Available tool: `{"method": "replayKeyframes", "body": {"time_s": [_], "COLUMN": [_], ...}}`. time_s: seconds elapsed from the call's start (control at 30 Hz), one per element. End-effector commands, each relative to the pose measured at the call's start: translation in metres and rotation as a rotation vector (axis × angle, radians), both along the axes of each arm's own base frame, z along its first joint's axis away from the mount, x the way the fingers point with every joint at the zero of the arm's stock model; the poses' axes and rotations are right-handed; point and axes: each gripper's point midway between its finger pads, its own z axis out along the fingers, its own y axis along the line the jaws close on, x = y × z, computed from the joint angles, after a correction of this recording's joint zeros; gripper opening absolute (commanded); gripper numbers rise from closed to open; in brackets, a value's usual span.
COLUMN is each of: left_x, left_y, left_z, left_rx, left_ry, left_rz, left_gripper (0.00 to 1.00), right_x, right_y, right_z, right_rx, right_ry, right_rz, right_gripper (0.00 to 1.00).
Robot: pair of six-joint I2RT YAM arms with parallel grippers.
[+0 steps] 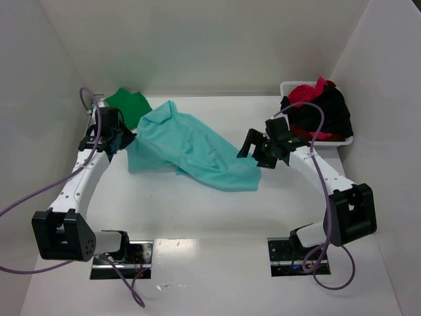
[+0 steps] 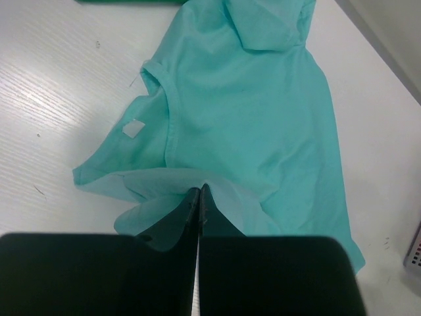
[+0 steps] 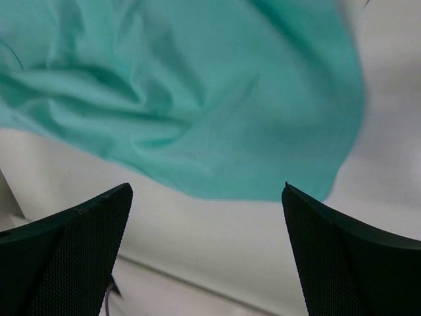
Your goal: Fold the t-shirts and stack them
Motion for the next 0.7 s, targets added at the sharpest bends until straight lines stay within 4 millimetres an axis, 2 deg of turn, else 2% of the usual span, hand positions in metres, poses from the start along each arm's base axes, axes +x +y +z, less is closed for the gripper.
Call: {"method": "replayKeyframes", "body": {"time_s": [0.0,0.1,0.17,0.33,0.43,0.53,0.63,0.67], "left_x": [0.017,0.017,0.017,0.016,0.015,0.017,0.017,0.017], "left_y": [-0.003,-0.005,-0.004,-0.001,-0.002,-0.002,-0.002,-0.002], "left_z": [0.006,-0.001,-0.003,-0.008,-0.008,-0.004,-0.004,-0.004], "left_rx": [-0.003,-0.002,0.004,0.011,0.013,0.013,0.013,0.013], "left_ry": [-0.057,-0.044,-0.045,-0.033,-0.032,-0.041,-0.042,-0.042], "left_rz": [-0.038,-0.051,-0.055,-0.053,-0.065,-0.065,-0.065,-0.065], "left_gripper": [0.00,0.00,0.00,0.00,0.00,0.00,0.00,0.00], "right_x": [-0.044,-0.080,-0.094,-0.112,-0.114,-0.105,-0.091,-0.089], "right_y": [0.022,0.039,0.042,0.029,0.027,0.026,0.027,0.027], "right_z": [-0.013,-0.024,-0.029,-0.042,-0.052,-0.060,-0.058,-0.065], "right_rx": [0.001,-0.034,-0.037,-0.085,-0.122,-0.137,-0.139,-0.153], "right_ry": [0.156,0.268,0.298,0.336,0.352,0.345,0.299,0.310], "right_rz": [0.014,0.035,0.023,-0.029,-0.049,-0.095,-0.122,-0.135], "right_gripper": [1.00,1.00,1.00,1.00,1.00,1.00,1.00,1.00]}}
